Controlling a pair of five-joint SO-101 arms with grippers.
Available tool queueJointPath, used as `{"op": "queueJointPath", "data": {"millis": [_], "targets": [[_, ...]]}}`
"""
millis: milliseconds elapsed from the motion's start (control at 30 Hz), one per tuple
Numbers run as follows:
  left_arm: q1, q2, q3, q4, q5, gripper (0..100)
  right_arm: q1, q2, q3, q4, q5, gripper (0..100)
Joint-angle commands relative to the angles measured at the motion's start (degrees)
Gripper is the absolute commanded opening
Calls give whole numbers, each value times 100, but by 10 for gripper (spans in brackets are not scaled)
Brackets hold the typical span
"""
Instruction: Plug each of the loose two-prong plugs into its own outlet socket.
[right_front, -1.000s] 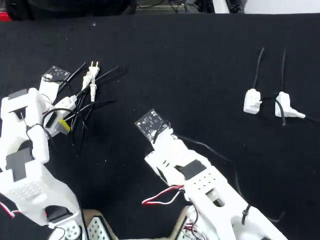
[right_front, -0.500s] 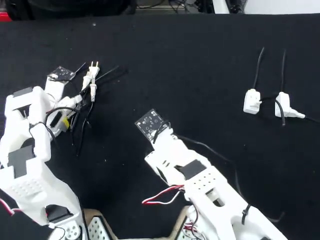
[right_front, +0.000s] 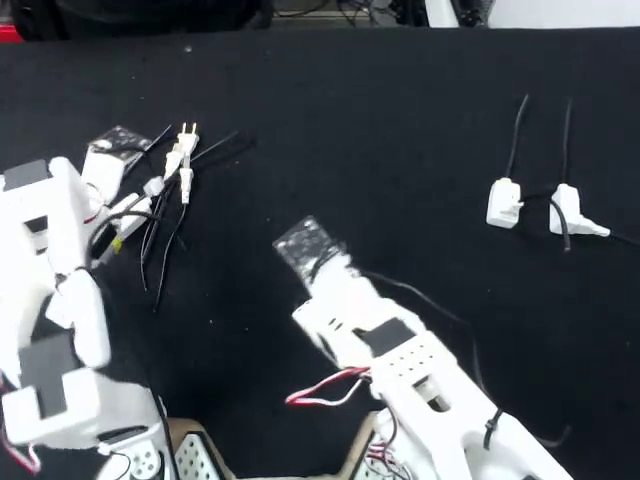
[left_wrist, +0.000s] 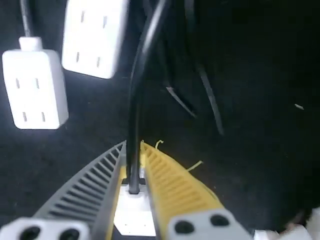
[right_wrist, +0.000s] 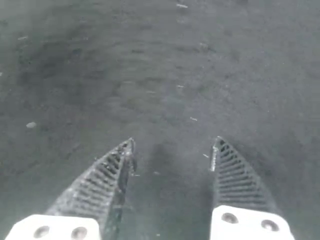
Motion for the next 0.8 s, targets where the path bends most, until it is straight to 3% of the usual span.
{"op": "queueJointPath", "data": {"millis": [0, 300, 433, 500, 667, 767], "targets": [[462, -870, 40, 158, 387, 29, 589, -154, -198, -141, -44, 230], [2809, -1855, 549, -589, 2804, 30, 2180, -154, -268, -484, -1257, 230], [3688, -1837, 945, -1248, 3578, 30, 2251, -154, -268, -519, -1292, 230], [3908, -1758, 1156, -1521, 3727, 60, 2251, -154, -268, -527, -1284, 230], [3934, -1371, 1657, -1767, 4440, 308, 2251, -154, -268, -563, -1248, 230], [3749, -1160, 1736, -2040, 4633, 291, 2251, -145, -259, -580, -1248, 230]]}}
